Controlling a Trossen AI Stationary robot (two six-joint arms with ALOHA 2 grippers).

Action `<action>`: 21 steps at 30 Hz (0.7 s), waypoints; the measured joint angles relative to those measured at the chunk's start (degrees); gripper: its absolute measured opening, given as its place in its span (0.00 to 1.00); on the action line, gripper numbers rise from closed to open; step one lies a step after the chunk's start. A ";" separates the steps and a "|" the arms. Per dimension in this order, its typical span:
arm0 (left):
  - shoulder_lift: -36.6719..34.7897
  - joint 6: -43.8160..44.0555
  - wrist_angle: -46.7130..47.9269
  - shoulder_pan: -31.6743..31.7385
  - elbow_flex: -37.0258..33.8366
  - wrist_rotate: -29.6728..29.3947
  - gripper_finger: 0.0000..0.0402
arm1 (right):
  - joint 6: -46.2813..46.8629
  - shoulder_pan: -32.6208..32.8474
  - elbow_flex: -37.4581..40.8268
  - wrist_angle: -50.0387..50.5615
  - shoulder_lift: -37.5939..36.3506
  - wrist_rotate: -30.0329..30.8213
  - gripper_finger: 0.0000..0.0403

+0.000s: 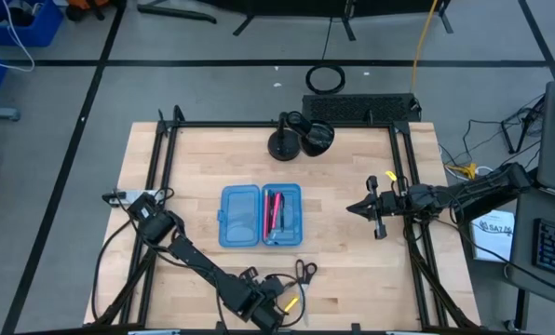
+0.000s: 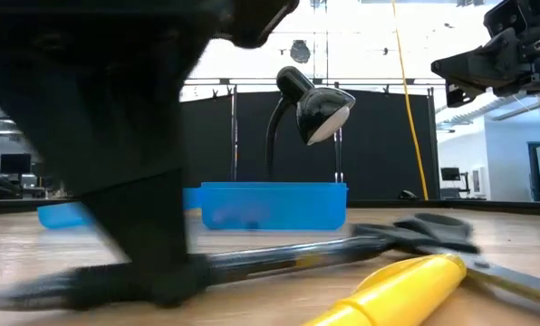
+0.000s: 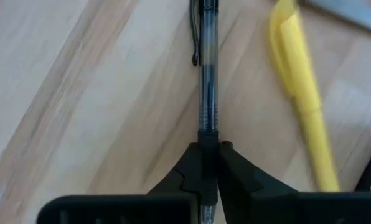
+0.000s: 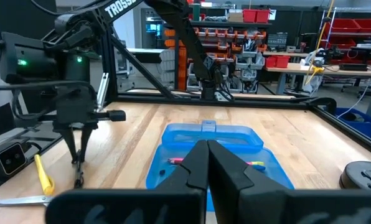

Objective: Pick & place school supplies into a supply box
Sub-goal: Put the black pen into the blue supply box

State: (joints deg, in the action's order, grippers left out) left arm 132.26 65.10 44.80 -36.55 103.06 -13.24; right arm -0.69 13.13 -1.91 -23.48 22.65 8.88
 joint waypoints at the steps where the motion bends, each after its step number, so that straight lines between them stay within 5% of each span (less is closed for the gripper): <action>1: -0.08 -0.08 0.18 -0.18 0.81 -1.28 0.07 | 0.00 -0.01 -0.01 0.22 0.00 0.00 0.00; 10: -7.13 5.04 6.78 -1.50 4.33 -20.16 0.06 | 0.02 0.00 0.00 0.21 0.00 -0.09 0.00; 16: -11.64 25.77 9.54 -0.56 4.57 -35.84 0.06 | 0.04 -0.01 -0.02 0.21 0.02 -0.13 0.00; 21: -11.87 35.85 12.76 3.47 4.11 -32.70 0.06 | 0.04 -0.01 -0.01 0.19 0.02 -0.15 0.00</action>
State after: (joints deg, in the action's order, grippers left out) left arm 120.39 100.95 57.56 -33.08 107.18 -45.95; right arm -0.64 13.12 -1.92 -23.29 22.68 8.73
